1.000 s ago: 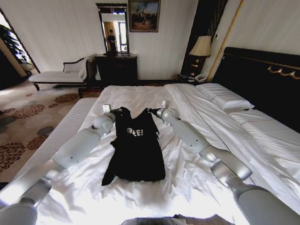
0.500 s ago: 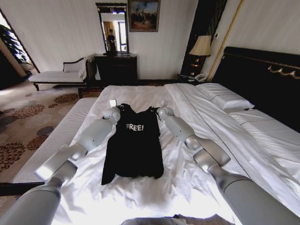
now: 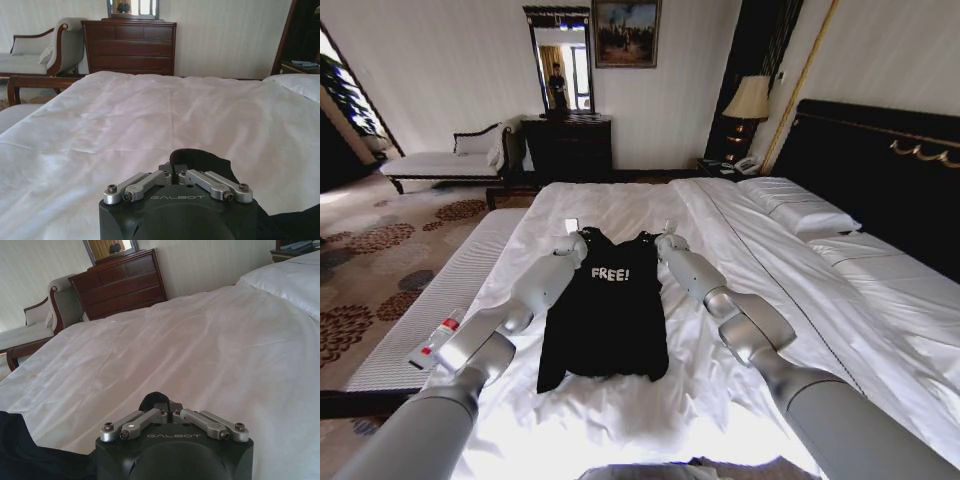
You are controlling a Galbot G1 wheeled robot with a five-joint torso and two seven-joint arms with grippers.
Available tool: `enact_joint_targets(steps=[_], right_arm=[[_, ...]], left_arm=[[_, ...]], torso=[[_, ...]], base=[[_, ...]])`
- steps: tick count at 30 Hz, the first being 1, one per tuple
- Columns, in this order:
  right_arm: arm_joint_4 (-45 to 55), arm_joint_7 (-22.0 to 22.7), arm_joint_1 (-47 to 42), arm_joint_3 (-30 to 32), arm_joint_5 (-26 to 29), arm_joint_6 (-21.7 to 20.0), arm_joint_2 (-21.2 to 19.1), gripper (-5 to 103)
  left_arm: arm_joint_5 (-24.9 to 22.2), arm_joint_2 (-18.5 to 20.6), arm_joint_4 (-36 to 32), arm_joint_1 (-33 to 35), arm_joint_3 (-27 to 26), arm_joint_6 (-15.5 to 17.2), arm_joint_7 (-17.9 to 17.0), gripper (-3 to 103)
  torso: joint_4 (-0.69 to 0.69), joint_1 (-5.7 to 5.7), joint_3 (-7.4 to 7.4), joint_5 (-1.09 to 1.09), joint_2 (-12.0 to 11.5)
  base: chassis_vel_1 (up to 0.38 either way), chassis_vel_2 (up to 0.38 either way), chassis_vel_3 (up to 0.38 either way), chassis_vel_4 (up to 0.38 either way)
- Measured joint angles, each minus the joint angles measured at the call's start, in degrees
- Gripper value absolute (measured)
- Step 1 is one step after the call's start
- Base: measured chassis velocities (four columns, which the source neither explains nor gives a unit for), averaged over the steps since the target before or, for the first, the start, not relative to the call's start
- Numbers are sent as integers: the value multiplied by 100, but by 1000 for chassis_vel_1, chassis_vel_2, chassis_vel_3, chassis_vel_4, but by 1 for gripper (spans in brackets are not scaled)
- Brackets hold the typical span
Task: Fold the clothes on the bed.
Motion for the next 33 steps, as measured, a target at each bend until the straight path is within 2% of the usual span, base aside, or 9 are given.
enact_joint_targets(steps=[6, 9, 11, 18, 19, 21, 26, 31, 33], right_arm=[[-306, -176, 73, 212, -447, 112, 120, 2], [-294, -183, 20, 206, -572, 48, 75, 24], [-292, -183, 13, 202, -579, 37, 62, 24], [-297, -26, -26, 414, -621, 58, 54, 51], [-194, 40, -58, 438, -582, 54, 7, 57], [-76, 100, -103, 424, -505, 16, -63, 62], [843, 405, -447, 86, 183, -318, -533, 79], [2557, 969, -1022, -178, 1098, -708, -1356, 98], [2686, 1011, -1069, -191, 1164, -733, -1431, 99]], left_arm=[[85, -255, 263, 34, -360, 8, -52, 0], [171, -427, 456, 64, -587, 115, -108, 16], [206, -482, 536, 60, -668, 124, -121, 21], [468, -670, 998, -14, -1079, 132, -159, 43], [481, -613, 940, 10, -1069, 132, -162, 54], [478, -548, 850, 41, -1035, 132, -176, 54], [55, -63, -109, 295, -691, 229, -342, 75], [-378, 1151, -1988, 807, -58, 242, -600, 96], [-404, 1249, -2156, 864, -36, 237, -633, 96]], torso=[[1, 0, 0, 0, 0], [-1, 0, 0, 1, 0], [0, 0, 0, 0, 0], [-1, 0, 0, 1, 0], [1, 1, 0, 0, 0], [1, 0, 0, -1, 0], [-3, 0, 0, 0, 0], [2, 0, -1, 1, 0], [3, 0, -1, 0, 0]], base=[[0, 0, 0, 0], [0, 0, 0, 0], [0, 0, 0, 0], [0, 0, 0, 0], [0, 0, 0, 0], [0, 0, 0, 0], [0, 0, 0, 0], [0, 0, 0, 0], [0, 0, 0, 0]])
